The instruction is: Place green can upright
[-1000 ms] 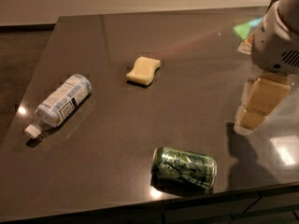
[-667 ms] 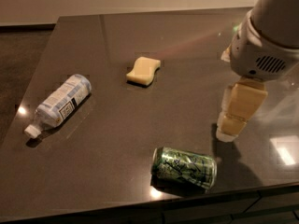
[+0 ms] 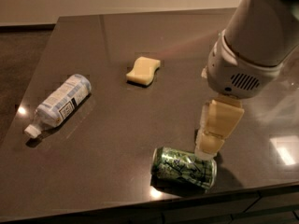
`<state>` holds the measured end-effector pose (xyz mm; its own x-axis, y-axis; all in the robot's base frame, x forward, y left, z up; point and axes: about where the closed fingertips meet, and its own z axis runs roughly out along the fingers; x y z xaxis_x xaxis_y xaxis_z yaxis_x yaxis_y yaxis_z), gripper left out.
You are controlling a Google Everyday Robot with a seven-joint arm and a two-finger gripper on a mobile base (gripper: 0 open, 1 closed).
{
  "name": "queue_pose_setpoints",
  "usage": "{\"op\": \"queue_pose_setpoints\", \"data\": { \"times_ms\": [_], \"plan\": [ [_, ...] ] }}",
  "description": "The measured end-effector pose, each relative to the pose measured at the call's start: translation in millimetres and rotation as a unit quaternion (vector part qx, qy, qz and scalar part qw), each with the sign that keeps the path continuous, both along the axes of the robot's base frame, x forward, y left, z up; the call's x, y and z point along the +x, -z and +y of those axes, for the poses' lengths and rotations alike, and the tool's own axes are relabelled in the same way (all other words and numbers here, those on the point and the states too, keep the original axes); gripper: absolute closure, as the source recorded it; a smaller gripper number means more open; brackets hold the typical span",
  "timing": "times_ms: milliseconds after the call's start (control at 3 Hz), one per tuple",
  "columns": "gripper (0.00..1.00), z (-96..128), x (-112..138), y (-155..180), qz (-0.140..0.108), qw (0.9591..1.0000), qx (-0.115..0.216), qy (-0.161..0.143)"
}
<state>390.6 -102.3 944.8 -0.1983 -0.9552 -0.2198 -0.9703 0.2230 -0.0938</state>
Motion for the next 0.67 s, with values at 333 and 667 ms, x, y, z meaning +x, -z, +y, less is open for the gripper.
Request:
{"op": "queue_pose_setpoints", "data": {
  "times_ms": [333, 667],
  "plan": [
    [0.00, 15, -14, 12, -0.011, 0.9999, -0.010, -0.004],
    [0.00, 30, -24, 23, -0.030, 0.9991, -0.031, 0.000]
  ]
}}
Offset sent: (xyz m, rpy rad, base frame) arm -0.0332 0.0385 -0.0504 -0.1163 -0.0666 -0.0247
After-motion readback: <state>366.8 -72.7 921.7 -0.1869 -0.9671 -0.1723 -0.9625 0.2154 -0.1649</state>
